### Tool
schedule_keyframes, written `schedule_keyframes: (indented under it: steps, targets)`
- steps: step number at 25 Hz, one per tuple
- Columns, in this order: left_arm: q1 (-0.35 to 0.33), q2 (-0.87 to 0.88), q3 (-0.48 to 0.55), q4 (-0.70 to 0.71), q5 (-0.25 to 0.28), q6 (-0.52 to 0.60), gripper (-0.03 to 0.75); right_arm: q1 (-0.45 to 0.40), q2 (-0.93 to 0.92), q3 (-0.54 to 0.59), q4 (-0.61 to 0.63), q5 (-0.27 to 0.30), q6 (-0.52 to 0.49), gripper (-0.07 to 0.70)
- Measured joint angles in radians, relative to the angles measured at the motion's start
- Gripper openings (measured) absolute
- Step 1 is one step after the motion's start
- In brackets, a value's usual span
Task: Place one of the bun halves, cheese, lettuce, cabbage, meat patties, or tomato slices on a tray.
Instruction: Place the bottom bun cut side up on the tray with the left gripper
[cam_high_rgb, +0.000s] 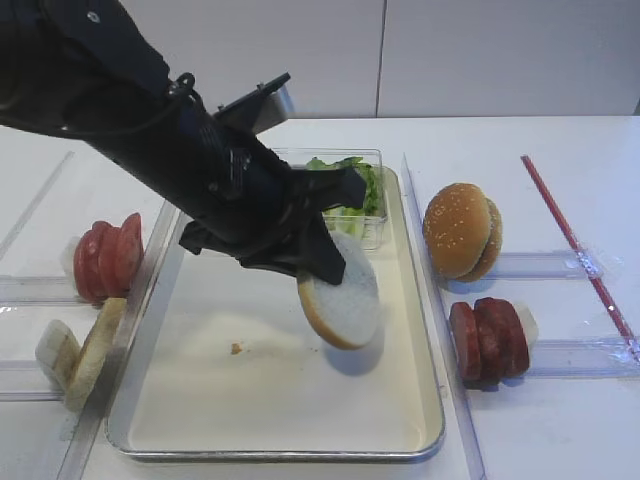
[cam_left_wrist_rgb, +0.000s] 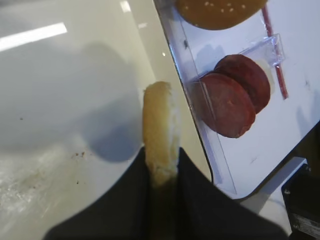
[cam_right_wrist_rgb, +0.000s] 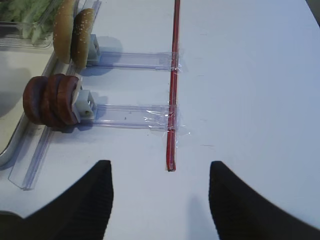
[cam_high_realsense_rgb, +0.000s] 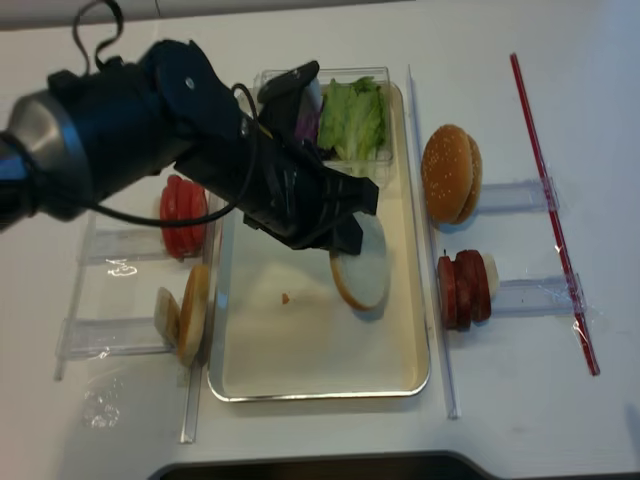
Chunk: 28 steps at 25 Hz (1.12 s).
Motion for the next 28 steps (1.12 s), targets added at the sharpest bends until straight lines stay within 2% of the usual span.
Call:
schedule_keyframes:
  steps: [5,11,15,19,24,28]
  targets:
    - [0.007,0.052,0.0,-0.011,0.014,0.033,0.09,0.0,0.0,0.0,0.0,0.0,0.0,0.463]
    - [0.065,0.058,0.006,-0.015,0.032,0.063,0.087,0.0,0.0,0.0,0.0,0.0,-0.008,0.463]
    - [0.09,0.058,0.052,-0.019,0.03,0.072,0.087,0.0,0.0,0.0,0.0,0.002,-0.008,0.463]
    - [0.09,0.058,0.079,-0.054,0.029,0.149,0.087,0.0,0.0,0.0,0.0,0.002,-0.008,0.463]
    - [0.09,0.058,0.079,-0.057,-0.029,0.175,0.087,0.0,0.0,0.0,0.0,0.002,-0.008,0.463]
    - [0.09,0.058,0.079,-0.038,-0.041,0.179,0.085,0.0,0.0,0.0,0.0,0.002,-0.008,0.463]
